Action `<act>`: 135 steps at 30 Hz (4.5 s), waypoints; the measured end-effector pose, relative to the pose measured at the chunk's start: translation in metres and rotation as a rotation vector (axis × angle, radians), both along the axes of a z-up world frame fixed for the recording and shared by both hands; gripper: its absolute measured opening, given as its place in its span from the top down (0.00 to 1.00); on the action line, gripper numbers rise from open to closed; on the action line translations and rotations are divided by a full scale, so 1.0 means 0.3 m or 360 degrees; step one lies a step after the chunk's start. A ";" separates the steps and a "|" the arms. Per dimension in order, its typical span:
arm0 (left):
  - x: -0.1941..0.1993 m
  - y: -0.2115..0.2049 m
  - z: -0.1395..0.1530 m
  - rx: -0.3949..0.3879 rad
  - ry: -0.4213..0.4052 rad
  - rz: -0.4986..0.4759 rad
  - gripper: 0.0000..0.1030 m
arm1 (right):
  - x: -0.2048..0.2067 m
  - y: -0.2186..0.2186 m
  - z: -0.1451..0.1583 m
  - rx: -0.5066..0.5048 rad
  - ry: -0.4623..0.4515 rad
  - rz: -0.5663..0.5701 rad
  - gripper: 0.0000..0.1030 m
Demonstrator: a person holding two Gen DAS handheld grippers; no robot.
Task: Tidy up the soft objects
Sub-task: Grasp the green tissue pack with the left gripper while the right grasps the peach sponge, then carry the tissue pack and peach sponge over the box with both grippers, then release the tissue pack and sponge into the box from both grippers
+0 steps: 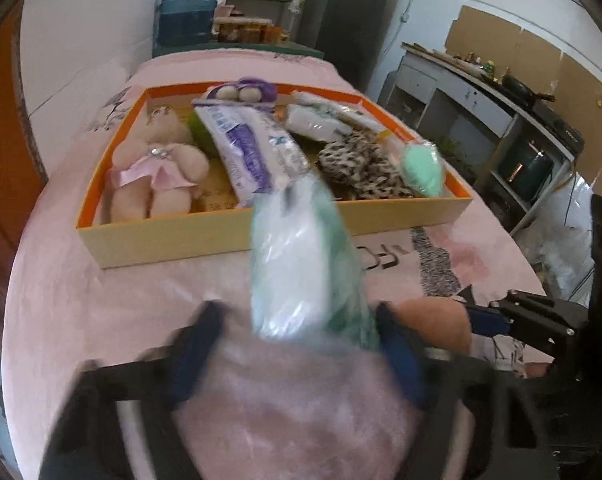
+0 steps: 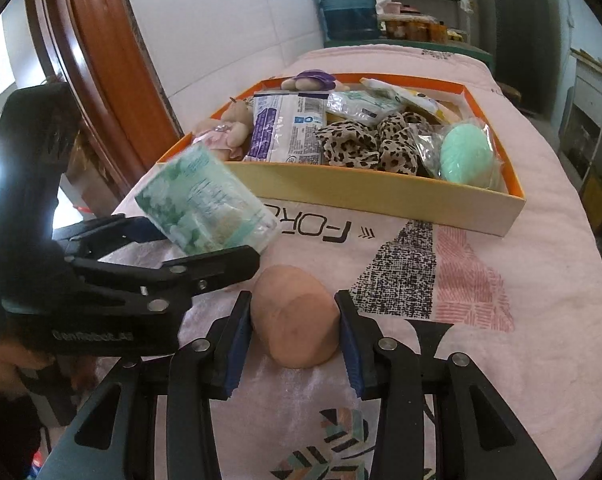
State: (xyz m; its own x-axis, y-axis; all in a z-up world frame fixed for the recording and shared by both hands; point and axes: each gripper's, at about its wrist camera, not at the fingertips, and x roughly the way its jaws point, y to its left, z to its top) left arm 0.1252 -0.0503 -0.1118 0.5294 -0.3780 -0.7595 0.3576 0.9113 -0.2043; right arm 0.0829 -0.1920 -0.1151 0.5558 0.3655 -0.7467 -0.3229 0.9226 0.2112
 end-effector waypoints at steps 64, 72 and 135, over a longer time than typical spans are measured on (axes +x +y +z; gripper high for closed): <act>0.159 0.092 0.347 -0.0262 -0.0363 0.0248 0.79 | 0.226 -0.104 0.372 -0.0100 -0.0442 -0.0200 0.60; 0.271 0.045 0.360 -0.0267 -0.0361 0.0275 0.79 | 0.356 -0.108 0.414 0.0035 -0.0488 -0.0270 0.60; 0.370 0.086 0.166 -0.0428 -0.0179 0.0184 0.39 | 0.521 -0.091 0.126 -0.0047 -0.0262 -0.0291 0.42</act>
